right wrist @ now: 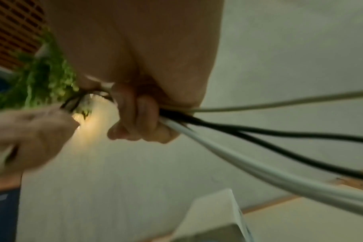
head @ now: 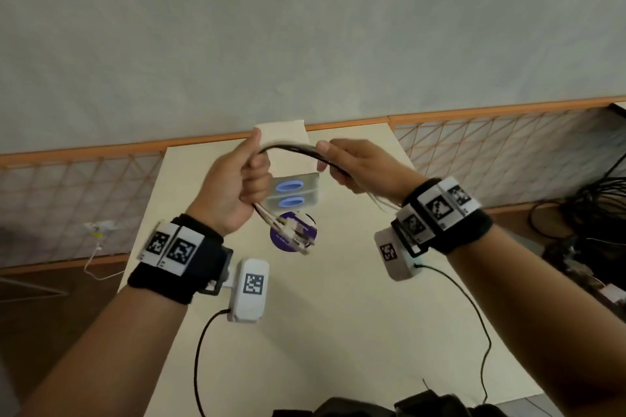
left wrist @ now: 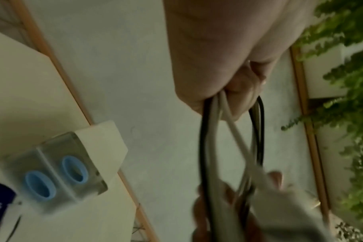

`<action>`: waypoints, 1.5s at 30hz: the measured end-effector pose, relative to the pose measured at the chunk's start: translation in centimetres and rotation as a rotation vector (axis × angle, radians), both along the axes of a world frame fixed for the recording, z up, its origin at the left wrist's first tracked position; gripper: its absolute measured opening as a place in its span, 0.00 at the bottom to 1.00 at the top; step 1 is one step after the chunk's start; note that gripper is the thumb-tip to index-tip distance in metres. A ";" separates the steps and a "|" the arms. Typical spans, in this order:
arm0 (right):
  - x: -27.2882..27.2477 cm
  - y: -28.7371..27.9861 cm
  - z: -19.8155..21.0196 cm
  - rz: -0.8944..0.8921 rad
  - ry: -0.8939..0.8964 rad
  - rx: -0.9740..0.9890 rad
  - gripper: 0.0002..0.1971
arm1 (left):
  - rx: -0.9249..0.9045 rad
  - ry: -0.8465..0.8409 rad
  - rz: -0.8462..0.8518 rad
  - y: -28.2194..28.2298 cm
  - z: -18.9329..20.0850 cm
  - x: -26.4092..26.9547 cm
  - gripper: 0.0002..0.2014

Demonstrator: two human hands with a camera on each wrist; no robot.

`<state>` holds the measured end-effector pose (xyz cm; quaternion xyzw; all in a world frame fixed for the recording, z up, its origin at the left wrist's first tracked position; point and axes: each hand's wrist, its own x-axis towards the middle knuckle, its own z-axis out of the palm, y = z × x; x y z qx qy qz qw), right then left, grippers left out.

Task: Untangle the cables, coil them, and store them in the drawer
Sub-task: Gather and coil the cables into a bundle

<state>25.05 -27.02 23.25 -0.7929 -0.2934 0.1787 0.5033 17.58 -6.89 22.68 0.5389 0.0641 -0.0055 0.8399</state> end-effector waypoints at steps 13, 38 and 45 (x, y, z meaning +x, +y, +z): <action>-7.2 4.9 -7.5 0.234 0.558 0.146 0.06 | -0.074 -0.075 -0.074 -1.5 -2.6 0.0 0.15; -5.3 0.2 -9.6 0.088 -0.022 -0.419 0.14 | -0.368 0.037 0.053 -0.3 -2.9 1.6 0.18; -6.8 -5.4 -8.6 0.134 -0.287 -0.427 0.10 | -0.251 0.070 0.175 1.9 -3.7 3.2 0.24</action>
